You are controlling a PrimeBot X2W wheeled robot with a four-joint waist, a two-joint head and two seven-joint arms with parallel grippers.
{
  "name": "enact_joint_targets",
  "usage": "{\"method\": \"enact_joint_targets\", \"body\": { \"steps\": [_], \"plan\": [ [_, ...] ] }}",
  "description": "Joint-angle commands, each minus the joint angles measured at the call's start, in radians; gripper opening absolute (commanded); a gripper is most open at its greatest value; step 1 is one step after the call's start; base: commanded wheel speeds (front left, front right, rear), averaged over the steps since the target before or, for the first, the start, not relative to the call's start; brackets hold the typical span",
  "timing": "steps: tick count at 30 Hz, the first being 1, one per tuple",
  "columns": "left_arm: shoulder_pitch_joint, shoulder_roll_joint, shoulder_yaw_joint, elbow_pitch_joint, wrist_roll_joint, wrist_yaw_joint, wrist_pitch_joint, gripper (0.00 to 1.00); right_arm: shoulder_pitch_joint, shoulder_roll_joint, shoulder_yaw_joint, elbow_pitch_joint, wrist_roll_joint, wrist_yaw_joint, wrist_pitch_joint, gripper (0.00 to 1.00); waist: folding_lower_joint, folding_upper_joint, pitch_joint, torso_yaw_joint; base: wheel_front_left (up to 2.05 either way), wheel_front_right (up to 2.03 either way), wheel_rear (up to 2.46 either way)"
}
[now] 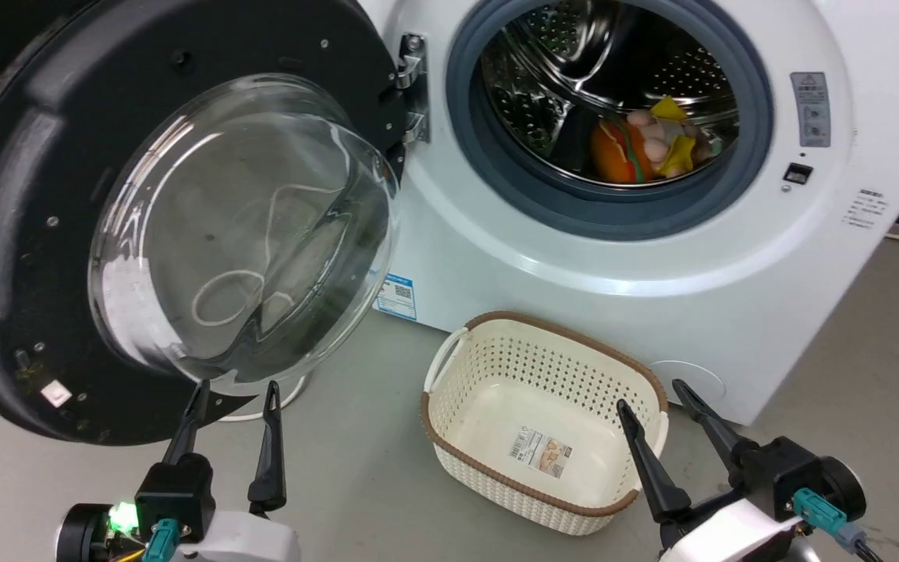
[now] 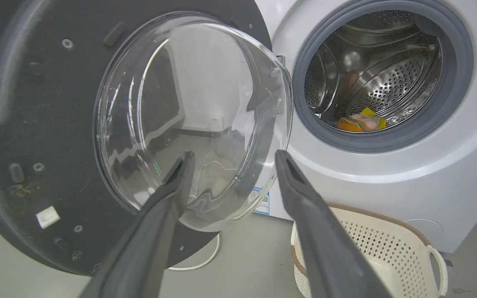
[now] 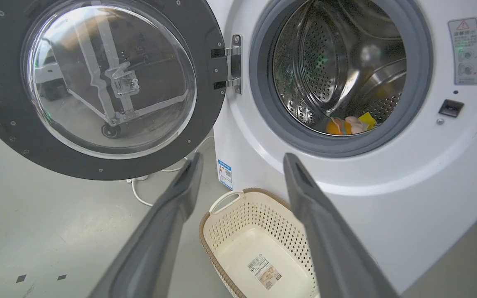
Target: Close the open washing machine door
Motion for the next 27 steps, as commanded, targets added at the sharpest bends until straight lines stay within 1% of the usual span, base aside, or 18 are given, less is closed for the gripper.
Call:
{"method": "enact_joint_targets", "body": {
  "steps": [1,12,17,18,23,27],
  "plan": [
    [0.013,0.006,0.002,-0.008,-0.005,0.008,-0.013,1.0,-0.017,-0.006,0.007,0.004,0.009,0.0,-0.012,1.0,0.0,0.0,0.001,0.01,0.0,0.0,0.0],
    [0.024,0.008,0.007,-0.013,-0.009,0.016,-0.036,1.0,-0.014,-0.007,0.024,0.01,0.019,0.001,-0.035,1.0,0.0,0.0,0.002,0.057,0.0,0.0,0.0],
    [0.023,0.006,0.01,-0.016,-0.02,0.009,-0.044,1.0,-0.008,-0.007,0.024,0.008,0.02,0.001,-0.043,1.0,0.0,0.0,0.002,0.073,0.0,0.0,0.0],
    [0.025,0.007,0.008,-0.01,-0.026,-0.003,-0.048,0.0,-0.003,-0.006,0.024,0.007,0.021,0.001,-0.048,1.0,0.0,0.0,0.002,0.082,0.0,0.0,0.0],
    [0.016,0.005,0.016,-0.026,-0.038,-0.014,-0.057,0.0,0.01,-0.004,0.011,0.0,0.019,0.001,-0.056,1.0,0.0,0.0,0.011,0.1,0.0,0.0,0.0],
    [-0.014,0.01,0.06,-0.066,-0.059,-0.024,-0.065,0.0,0.021,-0.002,-0.008,-0.011,0.01,0.001,-0.064,1.0,0.0,0.0,0.03,0.117,0.0,0.0,0.0]
  ]
}}
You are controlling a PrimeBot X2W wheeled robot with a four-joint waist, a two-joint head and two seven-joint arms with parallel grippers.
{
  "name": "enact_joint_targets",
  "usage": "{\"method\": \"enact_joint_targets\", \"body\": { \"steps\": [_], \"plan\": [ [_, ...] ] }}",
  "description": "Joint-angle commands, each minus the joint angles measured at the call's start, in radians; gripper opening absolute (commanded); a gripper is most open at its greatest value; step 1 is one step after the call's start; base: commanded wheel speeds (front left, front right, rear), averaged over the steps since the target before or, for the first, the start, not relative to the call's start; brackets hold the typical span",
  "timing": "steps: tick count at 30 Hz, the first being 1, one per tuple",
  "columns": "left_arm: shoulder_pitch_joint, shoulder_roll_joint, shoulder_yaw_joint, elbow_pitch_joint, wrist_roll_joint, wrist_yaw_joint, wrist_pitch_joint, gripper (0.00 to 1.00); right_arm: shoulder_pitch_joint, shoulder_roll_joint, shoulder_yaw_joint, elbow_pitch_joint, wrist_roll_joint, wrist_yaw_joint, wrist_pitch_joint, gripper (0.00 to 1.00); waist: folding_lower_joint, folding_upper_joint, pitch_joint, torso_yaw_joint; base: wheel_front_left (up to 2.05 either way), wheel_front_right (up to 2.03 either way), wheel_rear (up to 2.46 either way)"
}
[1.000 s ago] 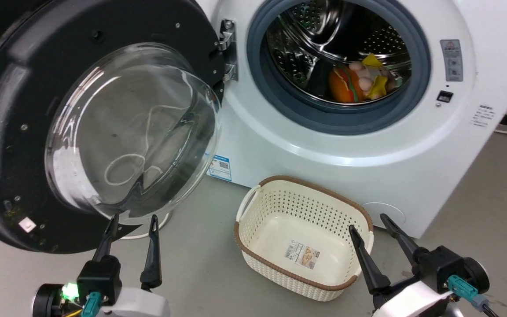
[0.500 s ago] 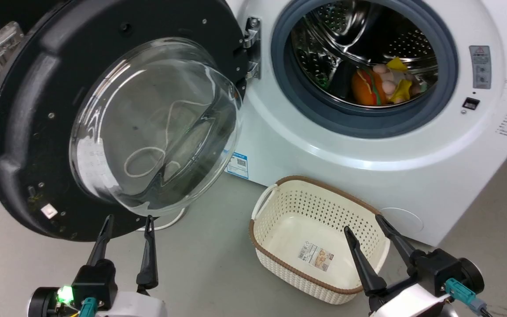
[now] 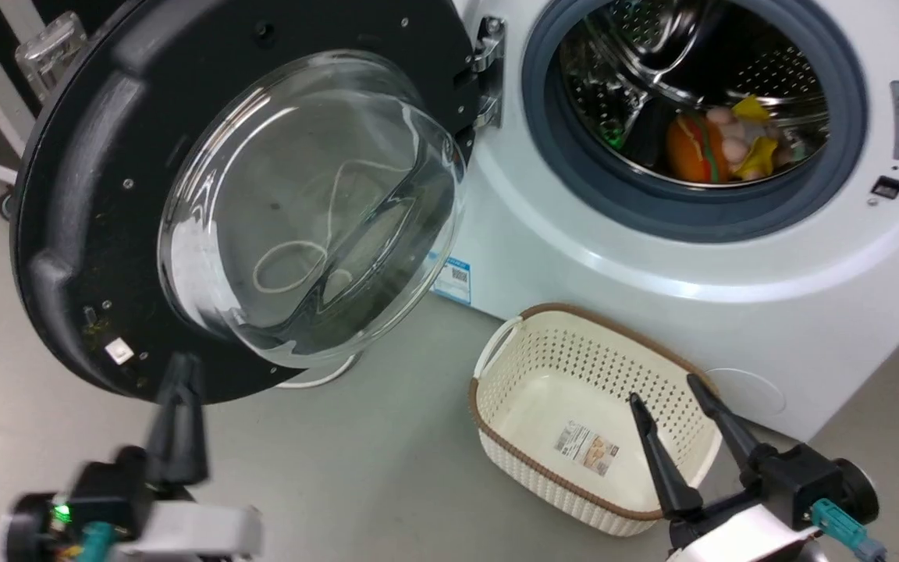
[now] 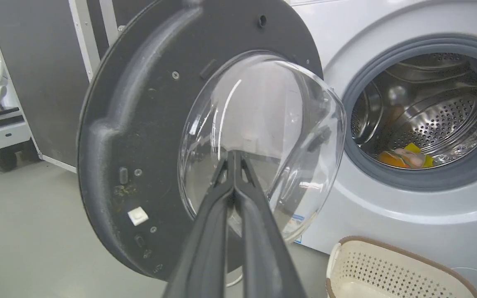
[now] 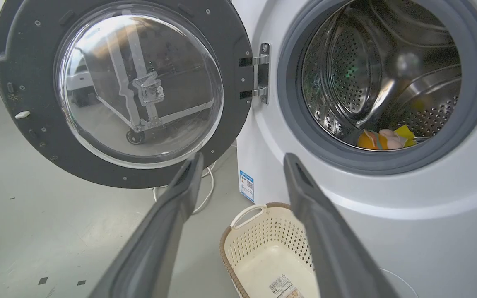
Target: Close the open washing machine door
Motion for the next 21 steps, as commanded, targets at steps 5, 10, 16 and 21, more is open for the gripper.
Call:
{"method": "enact_joint_targets", "body": {
  "steps": [5,10,16,21],
  "plan": [
    [-0.082,0.017,0.111,-0.038,-0.083,-0.038,-0.02,0.0,0.019,0.001,-0.009,-0.021,-0.016,0.001,-0.018,1.0,0.0,0.0,0.048,0.01,0.0,0.0,0.0],
    [-0.195,0.051,0.264,-0.022,-0.231,-0.087,-0.03,0.0,-0.001,-0.019,-0.003,-0.024,-0.018,0.001,-0.029,1.0,0.0,0.0,0.102,-0.007,0.0,0.0,0.0],
    [-0.39,0.196,0.436,0.14,-0.458,-0.089,0.091,0.0,-0.031,-0.04,0.006,-0.026,-0.009,0.001,-0.041,1.0,0.0,0.0,0.152,-0.026,0.0,0.0,0.0],
    [-0.523,0.298,0.505,0.327,-0.612,-0.074,0.269,0.0,-0.052,-0.044,0.019,-0.022,-0.004,0.001,-0.052,1.0,0.0,0.0,0.175,-0.039,0.0,0.0,0.0]
  ]
}}
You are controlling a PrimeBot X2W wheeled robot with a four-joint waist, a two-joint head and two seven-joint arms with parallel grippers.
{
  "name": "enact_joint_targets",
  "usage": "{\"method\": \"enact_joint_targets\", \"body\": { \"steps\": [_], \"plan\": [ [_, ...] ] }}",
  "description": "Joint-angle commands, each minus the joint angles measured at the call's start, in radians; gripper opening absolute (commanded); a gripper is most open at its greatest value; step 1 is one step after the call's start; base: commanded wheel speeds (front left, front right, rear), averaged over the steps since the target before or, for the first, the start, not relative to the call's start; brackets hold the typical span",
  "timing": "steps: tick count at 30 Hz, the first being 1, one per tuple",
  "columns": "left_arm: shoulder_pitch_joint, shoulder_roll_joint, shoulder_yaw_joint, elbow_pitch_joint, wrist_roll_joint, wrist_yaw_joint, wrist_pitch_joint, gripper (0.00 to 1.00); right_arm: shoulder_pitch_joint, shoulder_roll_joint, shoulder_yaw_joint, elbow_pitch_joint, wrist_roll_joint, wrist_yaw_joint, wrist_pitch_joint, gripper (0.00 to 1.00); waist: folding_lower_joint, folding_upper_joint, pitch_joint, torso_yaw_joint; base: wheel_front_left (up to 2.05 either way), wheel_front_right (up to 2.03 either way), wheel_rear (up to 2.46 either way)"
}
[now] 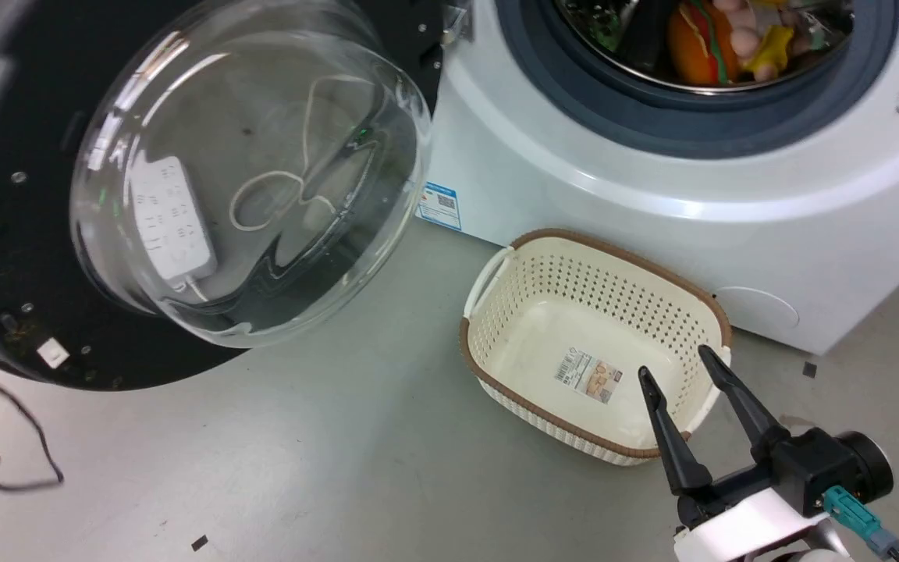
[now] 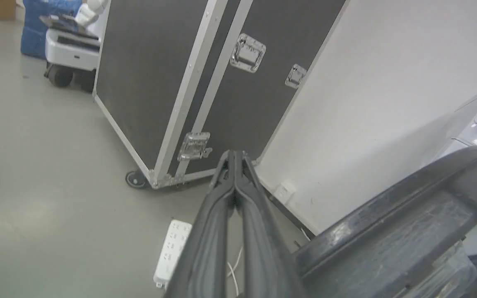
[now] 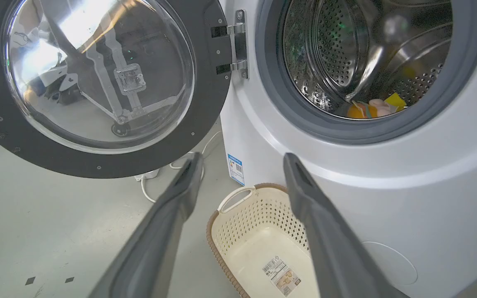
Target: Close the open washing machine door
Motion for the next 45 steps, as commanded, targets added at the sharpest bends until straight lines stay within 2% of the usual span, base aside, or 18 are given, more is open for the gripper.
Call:
{"method": "enact_joint_targets", "body": {
  "steps": [1,5,9,18,28,32,38,42,45],
  "plan": [
    [-0.037,0.01,0.016,0.045,-0.063,0.002,0.065,0.0,-0.016,-0.007,0.006,0.0,0.009,0.001,-0.013,1.0,-0.0002,0.0,0.007,-0.007,0.0,0.0,0.0],
    [-0.111,0.036,0.064,0.156,-0.239,0.036,0.281,0.0,-0.023,-0.016,0.013,0.004,0.013,0.001,-0.022,1.0,-0.0002,0.0,0.017,-0.012,0.0,0.0,0.0],
    [-0.142,0.064,0.097,0.188,-0.338,0.048,0.401,0.0,-0.032,-0.022,0.002,0.002,0.011,0.001,-0.029,1.0,-0.0002,0.0,0.021,-0.014,0.0,0.0,0.0],
    [-0.095,0.001,0.08,0.142,-0.476,0.027,0.605,0.0,-0.034,0.006,-0.068,-0.001,-0.009,0.001,-0.029,1.0,-0.0002,0.0,0.008,-0.02,0.0,0.0,0.0],
    [0.056,-0.081,0.057,0.008,-0.538,0.0,0.719,0.0,-0.023,0.021,-0.084,0.011,-0.01,0.001,-0.029,1.0,-0.0002,0.0,-0.037,-0.046,0.0,0.0,0.0],
    [0.152,-0.152,0.049,-0.08,-0.586,-0.01,0.77,0.0,-0.001,0.031,-0.098,0.015,-0.004,0.001,-0.029,1.0,-0.0002,0.0,-0.068,-0.058,0.0,0.0,0.0],
    [0.27,-0.289,0.025,-0.186,-0.651,0.002,0.795,0.0,0.02,0.038,-0.12,0.015,-0.011,0.001,-0.029,1.0,-0.0002,0.0,-0.103,-0.093,0.0,0.0,0.0],
    [0.337,-0.33,-0.046,-0.231,-0.701,-0.002,0.779,0.0,0.022,0.041,-0.137,0.013,-0.016,0.001,-0.029,1.0,-0.0002,0.0,-0.113,-0.128,0.0,0.0,0.0],
    [0.402,-0.335,-0.166,-0.251,-0.753,-0.01,0.731,0.0,0.019,0.042,-0.135,0.015,-0.027,0.001,-0.029,1.0,-0.0002,0.0,-0.109,-0.166,0.0,0.0,0.0]
  ]
}}
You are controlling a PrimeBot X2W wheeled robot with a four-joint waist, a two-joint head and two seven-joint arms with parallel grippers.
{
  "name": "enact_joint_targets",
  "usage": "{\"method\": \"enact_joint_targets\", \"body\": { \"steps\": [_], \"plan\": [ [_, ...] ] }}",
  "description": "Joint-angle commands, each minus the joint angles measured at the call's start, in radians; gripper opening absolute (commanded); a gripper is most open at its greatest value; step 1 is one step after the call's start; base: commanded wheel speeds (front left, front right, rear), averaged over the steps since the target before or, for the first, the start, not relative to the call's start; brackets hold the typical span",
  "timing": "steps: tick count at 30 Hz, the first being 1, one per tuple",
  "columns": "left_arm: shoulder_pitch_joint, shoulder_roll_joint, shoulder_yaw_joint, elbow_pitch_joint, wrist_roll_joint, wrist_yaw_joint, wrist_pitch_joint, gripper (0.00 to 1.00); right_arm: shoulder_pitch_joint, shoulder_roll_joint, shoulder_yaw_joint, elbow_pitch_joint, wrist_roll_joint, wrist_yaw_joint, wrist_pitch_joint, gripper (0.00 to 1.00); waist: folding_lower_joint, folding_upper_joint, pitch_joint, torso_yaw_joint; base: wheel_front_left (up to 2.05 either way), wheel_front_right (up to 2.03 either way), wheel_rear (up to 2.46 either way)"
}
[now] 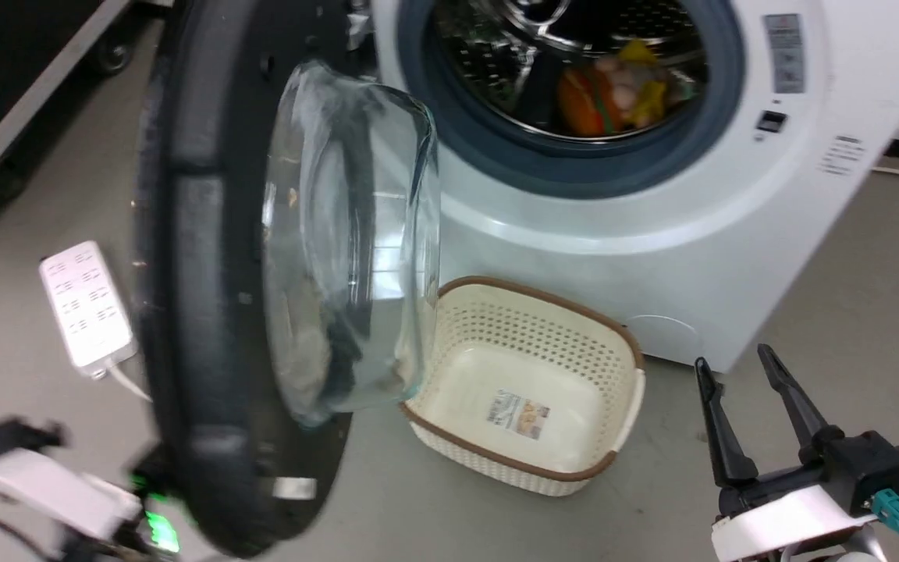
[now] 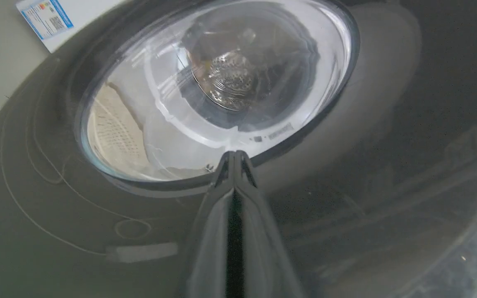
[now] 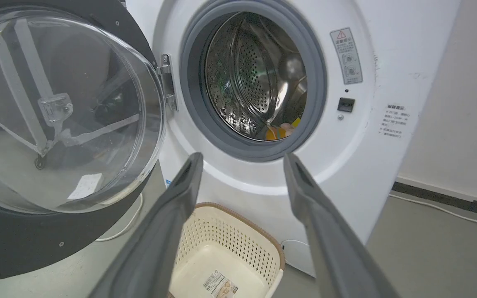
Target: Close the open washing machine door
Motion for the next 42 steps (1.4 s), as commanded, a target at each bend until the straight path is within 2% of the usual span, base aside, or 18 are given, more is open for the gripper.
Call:
{"method": "enact_joint_targets", "body": {
  "steps": [1,6,8,9,10,11,12,14,15,22,29,36,42],
  "plan": [
    [0.045,-0.008,-0.085,-0.002,-0.05,-0.01,-0.045,0.0,0.004,0.004,0.002,-0.001,-0.013,0.001,-0.004,1.0,0.0001,-0.0001,0.005,-0.045,0.0,0.0,0.0],
    [0.099,-0.009,-0.303,0.009,-0.123,-0.033,-0.205,0.0,-0.007,0.006,0.011,-0.006,-0.023,0.001,-0.004,1.0,0.0001,-0.0001,0.034,-0.135,0.0,0.0,0.0],
    [0.101,-0.009,-0.338,0.012,-0.14,-0.038,-0.239,0.0,-0.011,0.006,0.012,-0.007,-0.022,0.001,-0.004,1.0,0.0001,-0.0001,0.043,-0.16,0.0,0.0,0.0],
    [0.092,-0.009,-0.407,0.019,-0.164,-0.048,-0.299,0.0,-0.017,0.007,0.008,-0.009,-0.023,0.001,-0.004,1.0,0.0001,-0.0001,0.063,-0.204,0.0,0.0,0.0],
    [0.092,-0.009,-0.407,0.019,-0.164,-0.048,-0.299,0.0,-0.017,0.007,0.008,-0.009,-0.023,0.001,-0.004,1.0,0.0001,-0.0001,0.063,-0.204,0.0,0.0,0.0],
    [0.067,-0.009,-0.47,0.033,-0.186,-0.056,-0.352,0.0,-0.022,0.007,0.001,-0.011,-0.024,0.001,-0.004,1.0,0.0001,-0.0001,0.084,-0.246,0.0,0.0,0.0],
    [0.067,-0.009,-0.47,0.033,-0.186,-0.056,-0.352,0.0,-0.022,0.007,0.001,-0.011,-0.024,0.001,-0.004,1.0,0.0001,-0.0001,0.084,-0.246,0.0,0.0,0.0],
    [0.012,-0.009,-0.541,0.055,-0.206,-0.066,-0.419,0.0,-0.035,0.008,0.0,-0.013,-0.022,0.001,-0.004,1.0,0.0001,-0.0001,0.123,-0.322,0.0,0.0,0.0],
    [0.012,-0.009,-0.541,0.055,-0.206,-0.066,-0.419,0.0,-0.035,0.008,0.0,-0.013,-0.022,0.001,-0.004,1.0,0.0001,-0.0001,0.123,-0.322,0.0,0.0,0.0],
    [-0.179,-0.009,-0.615,0.137,-0.234,-0.075,-0.582,0.0,-0.063,0.008,-0.004,-0.014,0.01,0.001,-0.004,1.0,0.0001,-0.0001,0.207,-0.471,0.0,0.0,0.0],
    [-0.413,-0.009,-0.603,0.27,-0.325,-0.069,-0.723,0.0,-0.084,0.009,0.027,-0.003,0.059,0.001,-0.004,1.0,0.0001,-0.0001,0.261,-0.567,0.0,0.0,0.0],
    [-0.59,-0.009,-0.605,0.425,-0.356,-0.075,-0.819,0.0,-0.097,0.009,0.039,0.004,0.08,0.001,-0.004,1.0,0.0001,-0.0001,0.274,-0.584,0.0,0.0,0.0],
    [-0.602,-0.009,-0.638,0.491,-0.348,-0.081,-0.843,0.0,-0.098,0.009,0.037,0.006,0.074,0.001,-0.004,1.0,0.0001,-0.0001,0.241,-0.542,0.0,0.0,0.0]
  ]
}}
